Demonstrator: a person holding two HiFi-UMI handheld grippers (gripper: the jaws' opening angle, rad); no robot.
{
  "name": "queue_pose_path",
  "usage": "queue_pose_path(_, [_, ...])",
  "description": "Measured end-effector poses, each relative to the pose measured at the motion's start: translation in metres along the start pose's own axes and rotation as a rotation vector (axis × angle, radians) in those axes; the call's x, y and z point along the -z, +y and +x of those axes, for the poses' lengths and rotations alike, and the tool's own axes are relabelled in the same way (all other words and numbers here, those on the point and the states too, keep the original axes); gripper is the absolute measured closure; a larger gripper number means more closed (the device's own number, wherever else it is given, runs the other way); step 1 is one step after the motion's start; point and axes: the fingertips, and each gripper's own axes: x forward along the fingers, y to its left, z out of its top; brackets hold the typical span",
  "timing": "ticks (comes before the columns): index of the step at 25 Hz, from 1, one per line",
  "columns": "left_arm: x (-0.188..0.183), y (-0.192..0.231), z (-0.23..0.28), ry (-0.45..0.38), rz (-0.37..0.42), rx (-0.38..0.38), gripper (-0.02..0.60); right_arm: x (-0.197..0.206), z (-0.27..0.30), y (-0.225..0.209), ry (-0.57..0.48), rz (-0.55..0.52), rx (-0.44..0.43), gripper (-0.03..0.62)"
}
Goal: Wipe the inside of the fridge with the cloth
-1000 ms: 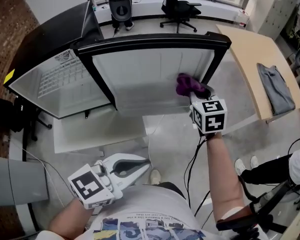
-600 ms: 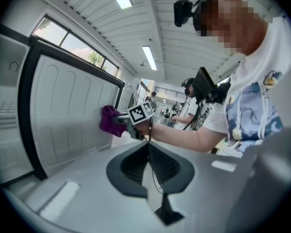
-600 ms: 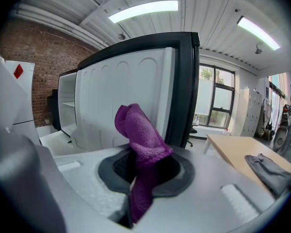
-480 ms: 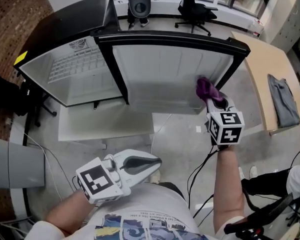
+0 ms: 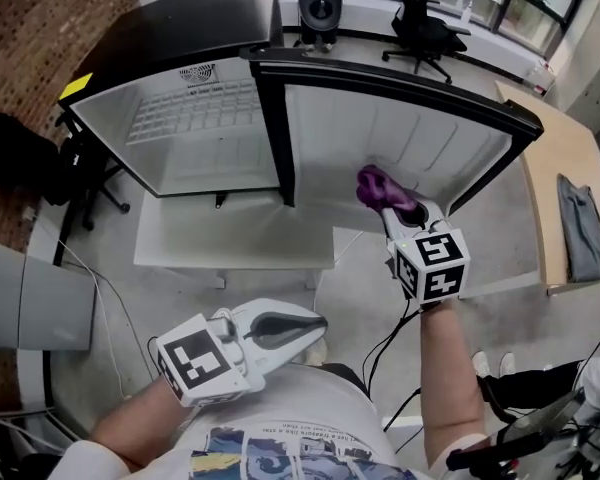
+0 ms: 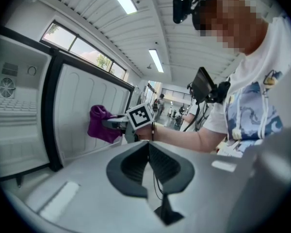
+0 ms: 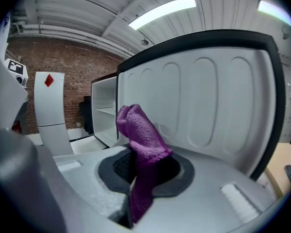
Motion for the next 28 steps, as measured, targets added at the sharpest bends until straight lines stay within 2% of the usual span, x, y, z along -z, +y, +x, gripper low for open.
queue_pose_path(4, [0.008,0.015,-0.022,-0.020,0.004,-0.061,0.575,-0.007,0.033,0.033,0.005,-0.024,-0.073,0.542])
queue_pose_path(7, [0.004,0.019,-0.038,-0.027,-0.030,-0.097,0.575,-0.008,0.057,0.052,0.012,-0.033,-0.108,0.542])
queue_pose_path(15, [0.021,0.041,-0.078,-0.040,-0.036,-0.194,0.575,0.002,0.101,0.071,0.050,-0.035,-0.092,0.542])
queue_pose_path(22, [0.020,0.045,-0.085,-0.034,-0.034,-0.193,0.575,0.013,0.105,0.051,0.082,-0.026,-0.021,0.542])
queue_pose_path(28, [0.009,0.037,-0.069,-0.021,-0.044,-0.136,0.575,0.027,0.093,0.025,0.097,-0.011,0.044,0.542])
